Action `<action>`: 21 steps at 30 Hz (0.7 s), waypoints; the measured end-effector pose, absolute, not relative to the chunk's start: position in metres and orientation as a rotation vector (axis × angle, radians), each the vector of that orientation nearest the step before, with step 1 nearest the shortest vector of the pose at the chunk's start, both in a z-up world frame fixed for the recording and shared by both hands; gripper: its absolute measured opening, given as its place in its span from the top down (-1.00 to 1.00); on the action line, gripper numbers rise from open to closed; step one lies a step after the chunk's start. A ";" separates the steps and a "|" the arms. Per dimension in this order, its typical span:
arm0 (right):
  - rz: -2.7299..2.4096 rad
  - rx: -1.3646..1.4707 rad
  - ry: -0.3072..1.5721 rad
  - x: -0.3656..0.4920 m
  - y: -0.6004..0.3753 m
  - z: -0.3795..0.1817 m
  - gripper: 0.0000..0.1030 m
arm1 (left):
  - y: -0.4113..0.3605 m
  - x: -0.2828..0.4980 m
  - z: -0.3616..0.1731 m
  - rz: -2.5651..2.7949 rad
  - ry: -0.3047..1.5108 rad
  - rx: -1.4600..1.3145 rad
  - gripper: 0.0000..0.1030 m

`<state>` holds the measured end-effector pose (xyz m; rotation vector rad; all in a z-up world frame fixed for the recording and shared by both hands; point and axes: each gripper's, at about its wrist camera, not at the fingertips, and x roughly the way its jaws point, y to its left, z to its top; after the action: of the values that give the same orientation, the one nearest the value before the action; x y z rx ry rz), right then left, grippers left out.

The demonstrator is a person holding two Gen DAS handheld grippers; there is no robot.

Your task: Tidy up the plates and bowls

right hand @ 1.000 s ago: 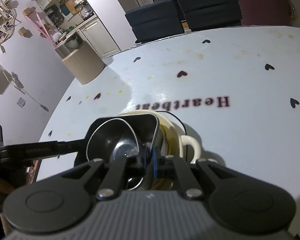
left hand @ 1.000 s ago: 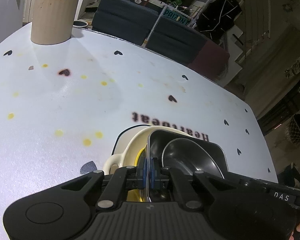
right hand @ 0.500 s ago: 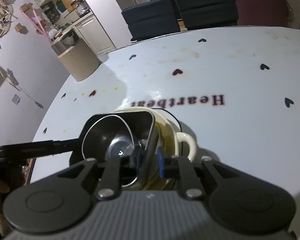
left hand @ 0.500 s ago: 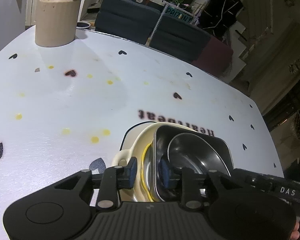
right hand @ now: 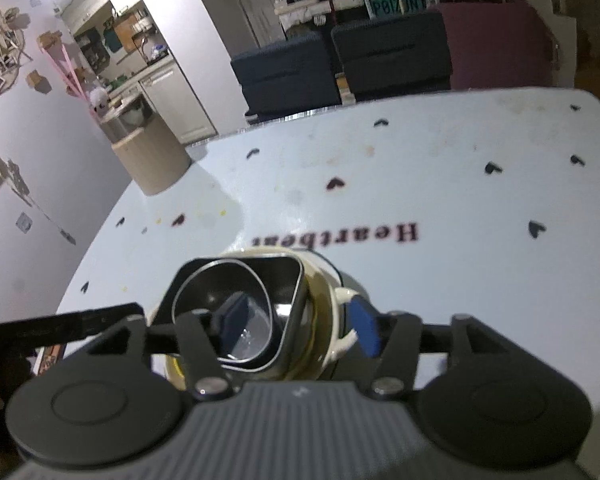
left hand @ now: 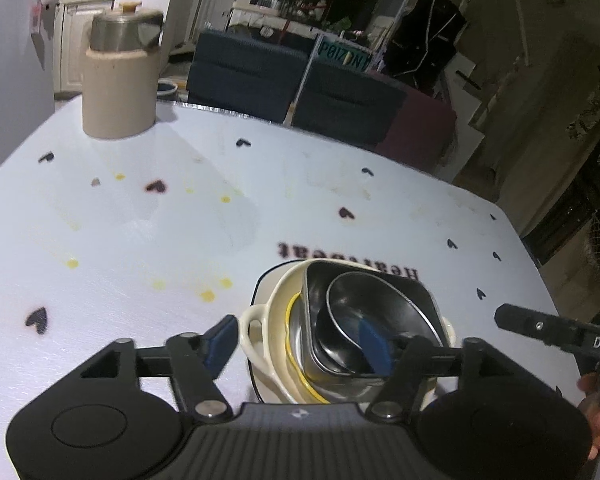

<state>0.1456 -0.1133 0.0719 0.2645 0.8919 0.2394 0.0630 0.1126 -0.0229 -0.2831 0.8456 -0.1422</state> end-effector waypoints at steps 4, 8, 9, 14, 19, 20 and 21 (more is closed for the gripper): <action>0.231 0.264 0.841 0.132 -0.117 0.086 -0.48 | 0.113 0.050 -0.009 -0.146 0.810 -0.277 -0.69; 0.217 0.255 0.786 0.119 -0.118 0.100 -0.70 | 0.113 0.040 0.004 -0.147 0.781 -0.264 -0.96; 0.213 0.253 0.769 0.115 -0.119 0.103 -0.71 | 0.114 0.037 0.008 -0.149 0.770 -0.266 -1.00; 0.185 0.263 0.688 0.096 -0.122 0.114 -0.92 | 0.120 0.022 0.024 -0.166 0.723 -0.277 -1.00; 0.174 0.259 0.616 0.077 -0.123 0.118 -0.99 | 0.121 0.001 0.036 -0.136 0.661 -0.228 -1.00; 0.169 0.252 0.598 0.073 -0.123 0.119 -0.99 | 0.121 -0.002 0.038 -0.124 0.652 -0.212 -1.00; 0.165 0.243 0.583 0.069 -0.121 0.120 -0.99 | 0.120 -0.006 0.039 -0.111 0.641 -0.192 -1.00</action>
<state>0.0691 -0.1212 0.1196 0.2429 0.5832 0.1648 -0.0061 0.1203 0.0394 -0.1919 0.6411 -0.1105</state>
